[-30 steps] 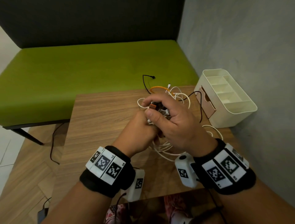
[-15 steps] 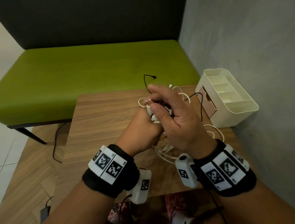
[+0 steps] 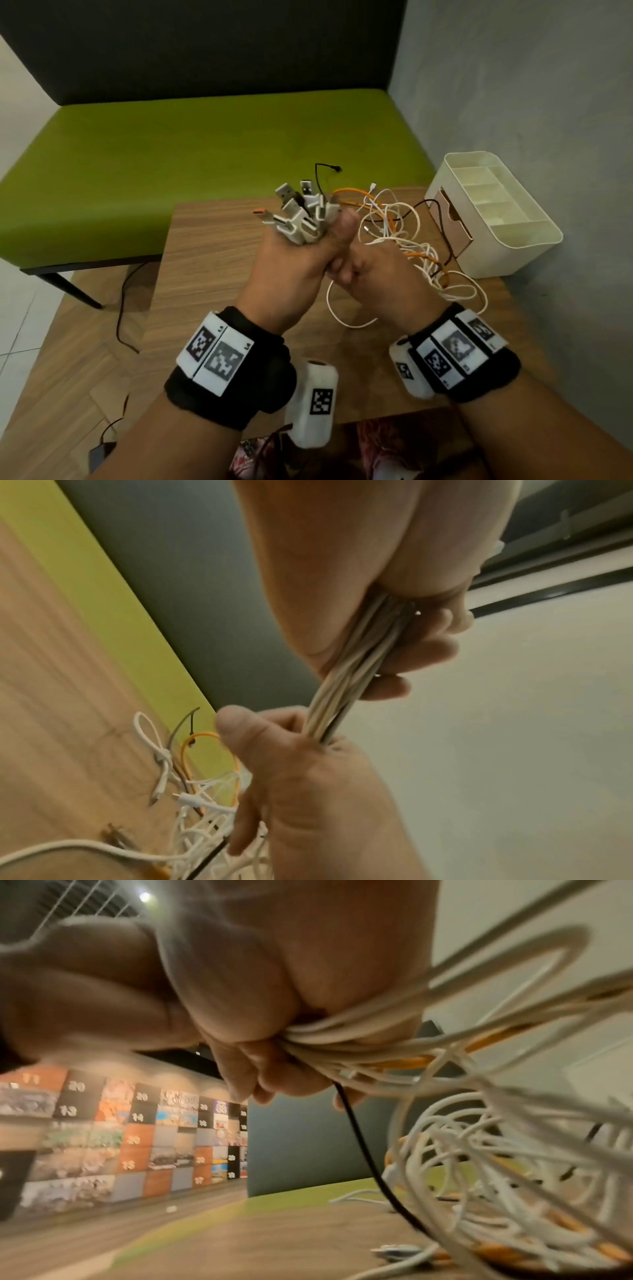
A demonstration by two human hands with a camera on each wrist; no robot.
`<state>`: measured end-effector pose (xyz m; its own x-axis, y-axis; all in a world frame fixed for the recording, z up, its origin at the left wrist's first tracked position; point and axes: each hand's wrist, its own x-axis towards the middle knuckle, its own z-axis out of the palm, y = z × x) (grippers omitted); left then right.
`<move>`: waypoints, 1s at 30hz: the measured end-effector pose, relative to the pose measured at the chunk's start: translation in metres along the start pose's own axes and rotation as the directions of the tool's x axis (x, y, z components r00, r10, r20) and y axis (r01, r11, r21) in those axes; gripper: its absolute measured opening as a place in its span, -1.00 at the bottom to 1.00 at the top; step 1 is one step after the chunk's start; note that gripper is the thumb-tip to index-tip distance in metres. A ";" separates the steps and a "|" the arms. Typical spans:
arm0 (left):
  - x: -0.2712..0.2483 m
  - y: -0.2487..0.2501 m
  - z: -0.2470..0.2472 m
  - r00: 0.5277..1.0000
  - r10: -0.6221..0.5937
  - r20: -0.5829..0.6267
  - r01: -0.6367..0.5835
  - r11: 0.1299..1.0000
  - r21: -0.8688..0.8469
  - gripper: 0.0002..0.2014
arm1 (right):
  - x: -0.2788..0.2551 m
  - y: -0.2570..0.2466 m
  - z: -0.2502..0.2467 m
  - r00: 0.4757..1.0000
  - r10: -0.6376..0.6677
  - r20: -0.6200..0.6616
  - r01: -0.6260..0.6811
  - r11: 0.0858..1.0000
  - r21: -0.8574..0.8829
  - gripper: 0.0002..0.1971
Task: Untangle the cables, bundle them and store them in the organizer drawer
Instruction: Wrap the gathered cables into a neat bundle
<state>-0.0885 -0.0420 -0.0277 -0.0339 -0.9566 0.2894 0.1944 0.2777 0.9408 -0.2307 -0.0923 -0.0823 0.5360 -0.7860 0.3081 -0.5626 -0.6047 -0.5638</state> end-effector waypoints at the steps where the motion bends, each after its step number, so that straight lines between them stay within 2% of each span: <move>1: 0.000 0.001 -0.001 1.000 0.009 0.005 -0.009 0.999 -0.038 -0.55 | 0.003 0.010 0.000 1.000 -0.006 -0.004 0.005 0.998 -0.069 -0.73; 3: 0.001 -0.002 -0.002 1.000 -0.002 -0.008 0.001 0.993 -0.119 -0.58 | 0.008 0.025 -0.006 0.999 0.036 -0.036 -0.044 0.964 -0.264 -0.73; 5: 0.001 -0.005 -0.001 0.999 -0.037 -0.040 0.028 0.980 -0.195 -0.65 | 0.008 0.031 -0.010 0.996 0.012 -0.089 -0.045 0.926 -0.375 -0.80; 8: 0.003 -0.007 0.000 0.991 -0.097 -0.096 0.066 0.957 -0.284 -0.66 | 0.011 0.029 -0.007 0.995 -0.024 -0.095 -0.016 0.917 -0.400 -0.78; 10: 0.005 -0.008 -0.004 0.984 -0.119 -0.135 0.066 0.936 -0.345 -0.67 | 0.013 0.024 -0.008 0.999 0.049 -0.009 -0.048 0.924 -0.380 -0.72; 11: 0.006 -0.009 -0.006 0.979 -0.121 -0.163 0.057 0.935 -0.351 -0.68 | 0.011 0.021 -0.011 0.990 0.125 0.061 -0.093 0.921 -0.377 -0.63; 13: 0.007 -0.009 -0.012 0.967 -0.114 -0.229 0.034 0.945 -0.326 -0.67 | 0.004 0.010 -0.020 0.965 0.222 0.139 -0.155 0.911 -0.383 -0.23; 14: 0.008 -0.010 -0.014 0.960 -0.113 -0.257 0.026 0.947 -0.321 -0.67 | 0.000 0.002 -0.026 0.968 0.214 0.129 -0.153 0.916 -0.370 -0.08; 16: 0.010 -0.009 -0.017 0.949 -0.126 -0.288 0.022 0.940 -0.341 -0.68 | -0.006 -0.014 -0.037 0.993 0.108 0.055 -0.087 0.951 -0.296 0.01; 19: 0.010 -0.007 -0.015 0.962 -0.138 -0.236 0.033 0.917 -0.398 -0.70 | -0.011 -0.034 -0.036 0.996 -0.075 -0.046 0.072 0.995 -0.065 -0.14; 21: 0.007 -0.007 -0.010 0.987 -0.117 -0.112 0.057 0.899 -0.435 -0.70 | -0.012 -0.041 -0.023 0.996 -0.074 -0.042 0.078 0.992 0.104 -0.29; 23: 0.004 -0.007 -0.006 0.995 -0.099 0.035 0.103 0.875 -0.474 -0.68 | -0.012 -0.038 -0.010 0.999 -0.021 -0.030 0.028 0.971 0.237 -0.62; 24: 0.003 -0.007 -0.007 0.991 -0.095 0.090 0.127 0.863 -0.489 -0.67 | -0.012 -0.032 -0.007 1.000 0.019 0.003 -0.020 0.970 0.242 -0.75; 25: 0.002 -0.005 -0.009 0.988 -0.100 0.120 0.147 0.851 -0.504 -0.66 | -0.011 -0.025 -0.007 0.996 0.062 0.061 -0.073 0.978 0.196 -0.85; 27: 0.003 -0.002 -0.017 0.984 -0.150 0.094 0.177 0.834 -0.522 -0.65 | -0.009 -0.015 -0.013 0.974 0.147 0.170 -0.154 0.988 0.030 -0.90; 30: 0.004 0.000 -0.025 0.957 -0.276 -0.084 0.211 0.868 -0.449 -0.71 | -0.002 -0.010 -0.027 0.938 0.265 0.224 -0.214 0.950 -0.226 -0.82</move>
<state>-0.0642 -0.0481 -0.0304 -0.0035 -1.0000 0.0021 0.6017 -0.0004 0.7987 -0.2433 -0.0882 -0.0567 0.4949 -0.8683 -0.0322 -0.7918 -0.4354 -0.4283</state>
